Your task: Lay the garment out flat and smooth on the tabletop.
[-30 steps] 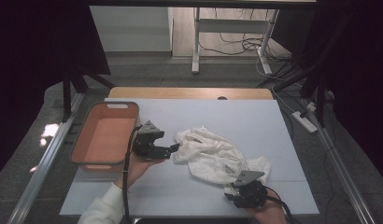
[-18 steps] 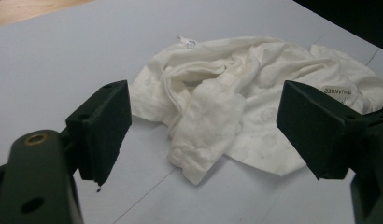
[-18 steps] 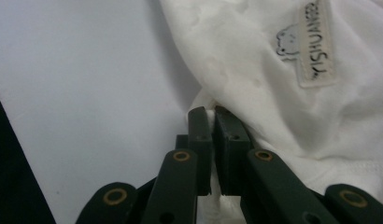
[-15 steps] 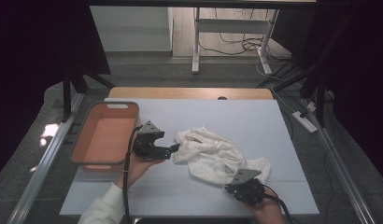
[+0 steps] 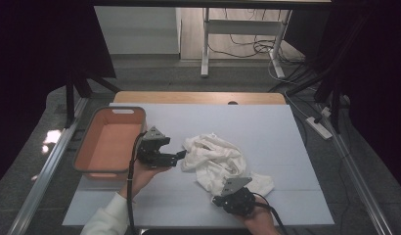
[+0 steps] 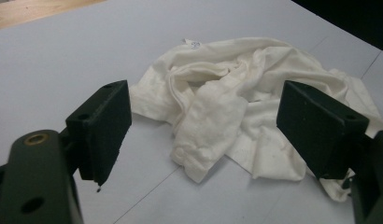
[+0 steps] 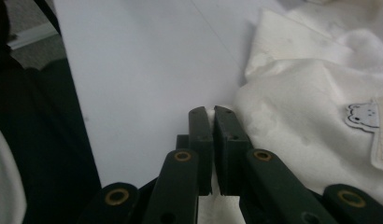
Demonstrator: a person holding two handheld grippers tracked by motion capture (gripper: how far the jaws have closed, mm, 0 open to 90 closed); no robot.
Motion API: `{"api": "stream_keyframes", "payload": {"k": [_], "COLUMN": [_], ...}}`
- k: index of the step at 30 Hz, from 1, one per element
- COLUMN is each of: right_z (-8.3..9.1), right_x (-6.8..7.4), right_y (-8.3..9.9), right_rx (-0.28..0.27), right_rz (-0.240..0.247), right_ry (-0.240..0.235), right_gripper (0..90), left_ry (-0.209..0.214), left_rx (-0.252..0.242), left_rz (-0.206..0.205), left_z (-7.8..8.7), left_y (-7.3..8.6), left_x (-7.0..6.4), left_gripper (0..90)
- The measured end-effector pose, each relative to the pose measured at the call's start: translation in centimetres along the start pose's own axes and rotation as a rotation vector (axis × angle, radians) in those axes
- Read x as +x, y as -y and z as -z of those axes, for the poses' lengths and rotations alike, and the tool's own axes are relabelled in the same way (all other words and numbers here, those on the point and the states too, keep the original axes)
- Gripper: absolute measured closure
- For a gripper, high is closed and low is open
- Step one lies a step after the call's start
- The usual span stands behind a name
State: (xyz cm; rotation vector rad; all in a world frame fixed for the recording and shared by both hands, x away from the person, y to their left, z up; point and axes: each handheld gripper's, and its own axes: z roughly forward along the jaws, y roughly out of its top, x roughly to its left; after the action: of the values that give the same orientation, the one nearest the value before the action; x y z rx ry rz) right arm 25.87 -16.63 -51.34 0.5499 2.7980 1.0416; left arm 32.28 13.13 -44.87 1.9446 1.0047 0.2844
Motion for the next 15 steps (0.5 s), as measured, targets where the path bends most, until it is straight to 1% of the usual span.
{"api": "stream_keyframes", "payload": {"k": [5,8,11,15], "right_z": [-1.1,-1.7,-2.4,-3.2], "right_x": [1.0,1.6,1.8,2.2], "right_y": [-1.3,-2.2,-3.1,-3.6], "right_rx": [-0.029,-0.031,-0.045,-0.041], "right_rz": [0.019,0.047,0.057,0.068], "right_ry": [-0.044,-0.054,-0.066,-0.071], "right_gripper": [86.2,86.1,86.1,86.1], "left_ry": [-0.004,-0.005,-0.005,-0.004], "left_rx": [-0.001,-0.001,0.000,0.004], "left_rz": [0.000,0.002,0.004,0.002], "left_z": [0.1,0.1,0.1,0.1], "left_y": [0.0,0.0,0.1,0.1], "left_x": [0.0,0.0,0.0,0.1], "left_gripper": [18.6,18.7,18.7,18.6]}}
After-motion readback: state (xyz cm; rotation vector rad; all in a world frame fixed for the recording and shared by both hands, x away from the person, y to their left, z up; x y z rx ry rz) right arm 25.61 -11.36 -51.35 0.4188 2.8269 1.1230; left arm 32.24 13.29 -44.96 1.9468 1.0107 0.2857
